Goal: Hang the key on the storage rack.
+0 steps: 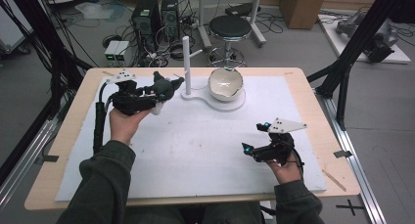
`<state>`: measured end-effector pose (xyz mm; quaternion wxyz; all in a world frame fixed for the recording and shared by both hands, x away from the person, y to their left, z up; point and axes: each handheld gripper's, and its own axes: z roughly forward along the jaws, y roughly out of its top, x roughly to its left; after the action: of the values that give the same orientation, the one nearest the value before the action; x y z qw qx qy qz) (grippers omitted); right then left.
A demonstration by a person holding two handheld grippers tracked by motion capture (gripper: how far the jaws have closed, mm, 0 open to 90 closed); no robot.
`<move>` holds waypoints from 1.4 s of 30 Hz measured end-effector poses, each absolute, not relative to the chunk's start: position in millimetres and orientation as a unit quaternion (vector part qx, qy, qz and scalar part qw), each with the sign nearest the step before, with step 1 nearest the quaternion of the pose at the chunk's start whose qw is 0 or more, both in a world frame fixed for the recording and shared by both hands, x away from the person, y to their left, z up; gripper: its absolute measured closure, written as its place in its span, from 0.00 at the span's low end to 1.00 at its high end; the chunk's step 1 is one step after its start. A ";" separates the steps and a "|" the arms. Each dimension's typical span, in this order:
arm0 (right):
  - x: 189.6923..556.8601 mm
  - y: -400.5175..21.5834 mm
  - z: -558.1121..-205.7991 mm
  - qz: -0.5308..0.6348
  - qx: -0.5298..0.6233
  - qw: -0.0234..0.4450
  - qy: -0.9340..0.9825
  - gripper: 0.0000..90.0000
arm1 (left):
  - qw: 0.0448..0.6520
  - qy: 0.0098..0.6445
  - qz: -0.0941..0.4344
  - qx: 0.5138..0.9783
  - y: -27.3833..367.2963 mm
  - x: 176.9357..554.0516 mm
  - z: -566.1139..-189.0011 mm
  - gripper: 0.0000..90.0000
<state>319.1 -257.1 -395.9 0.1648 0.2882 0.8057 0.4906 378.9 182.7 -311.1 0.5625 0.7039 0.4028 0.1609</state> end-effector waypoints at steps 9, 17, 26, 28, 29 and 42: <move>319.6 -256.8 -396.2 0.491 0.287 0.165 0.806 0.08 | 0.553 0.413 0.166 0.704 179.7 387.2 -312.1 0.51; 320.1 -257.3 -396.2 0.492 0.286 0.167 0.805 0.08 | 0.547 0.412 0.177 0.707 173.0 394.7 -305.1 0.51; 319.4 -257.4 -396.0 0.492 0.287 0.165 0.805 0.08 | 0.536 0.419 0.191 0.708 166.0 406.0 -300.7 0.51; 319.3 -257.3 -395.9 0.492 0.287 0.164 0.806 0.08 | 0.535 0.420 0.192 0.707 165.1 408.4 -299.0 0.51; 319.1 -257.3 -395.9 0.492 0.286 0.163 0.806 0.08 | 0.532 0.421 0.197 0.708 164.1 409.2 -298.1 0.51; 319.1 -257.5 -395.6 0.494 0.284 0.164 0.805 0.08 | 0.520 0.434 0.205 0.707 158.5 423.8 -307.9 0.51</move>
<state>319.1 -257.5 -395.6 0.1639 0.2838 0.8053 0.4940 423.8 158.5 -307.9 0.5201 0.7067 0.4337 0.2049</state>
